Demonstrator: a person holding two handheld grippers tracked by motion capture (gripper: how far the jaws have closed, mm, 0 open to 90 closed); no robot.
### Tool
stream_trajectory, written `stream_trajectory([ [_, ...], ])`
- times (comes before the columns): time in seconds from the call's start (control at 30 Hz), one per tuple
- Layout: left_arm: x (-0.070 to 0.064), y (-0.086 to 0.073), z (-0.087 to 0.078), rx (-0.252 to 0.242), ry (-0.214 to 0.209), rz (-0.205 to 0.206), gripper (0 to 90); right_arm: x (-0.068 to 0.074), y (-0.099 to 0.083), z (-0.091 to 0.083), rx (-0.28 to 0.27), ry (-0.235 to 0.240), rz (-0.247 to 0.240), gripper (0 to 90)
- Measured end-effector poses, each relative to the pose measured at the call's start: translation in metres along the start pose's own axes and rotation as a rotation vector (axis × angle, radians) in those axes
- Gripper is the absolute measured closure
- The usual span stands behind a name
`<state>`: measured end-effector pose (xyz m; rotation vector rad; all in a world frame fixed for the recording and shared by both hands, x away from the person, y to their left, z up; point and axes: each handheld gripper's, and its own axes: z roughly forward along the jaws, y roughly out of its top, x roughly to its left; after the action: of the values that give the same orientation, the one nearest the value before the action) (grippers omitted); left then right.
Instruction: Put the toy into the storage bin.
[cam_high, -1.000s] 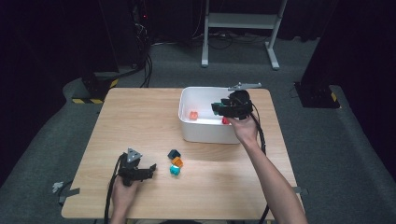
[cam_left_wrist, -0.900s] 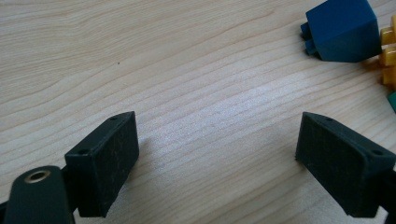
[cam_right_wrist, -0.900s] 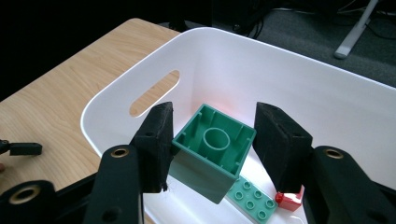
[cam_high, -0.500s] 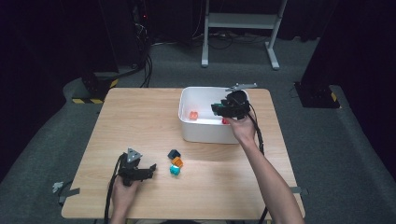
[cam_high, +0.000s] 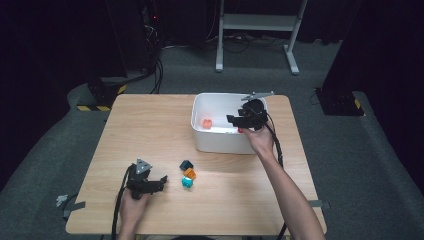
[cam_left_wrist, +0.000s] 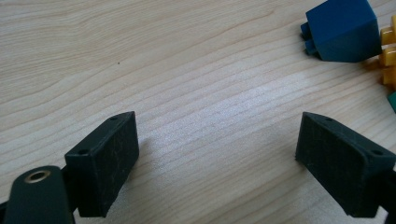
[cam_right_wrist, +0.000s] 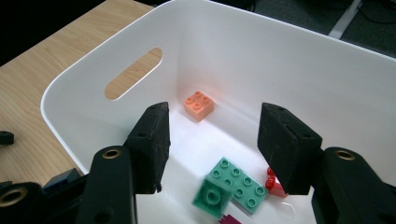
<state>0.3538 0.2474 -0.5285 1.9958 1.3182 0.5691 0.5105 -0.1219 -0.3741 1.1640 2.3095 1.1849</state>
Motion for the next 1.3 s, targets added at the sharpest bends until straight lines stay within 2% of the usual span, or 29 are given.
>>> stream_trajectory([
  [0.17, 0.000, 0.000, 0.000, 0.000, 0.000, 0.000, 13.1, 0.003, -0.002, -0.005, -0.010, 0.004, -0.013, 43.2],
  [0.3, 0.000, 0.000, 0.000, 0.000, 0.000, 0.000, 13.1, 0.006, -0.004, -0.013, -0.039, 0.014, -0.019, 43.4],
  [0.83, 0.000, 0.000, 0.000, 0.000, 0.000, -0.001, 13.1, 0.007, -0.007, -0.025, -0.069, 0.028, -0.022, 43.6],
  [1.3, 0.000, 0.000, 0.000, 0.000, -0.001, 0.001, 13.1, 0.016, -0.012, -0.040, -0.108, 0.049, -0.041, 43.2],
])
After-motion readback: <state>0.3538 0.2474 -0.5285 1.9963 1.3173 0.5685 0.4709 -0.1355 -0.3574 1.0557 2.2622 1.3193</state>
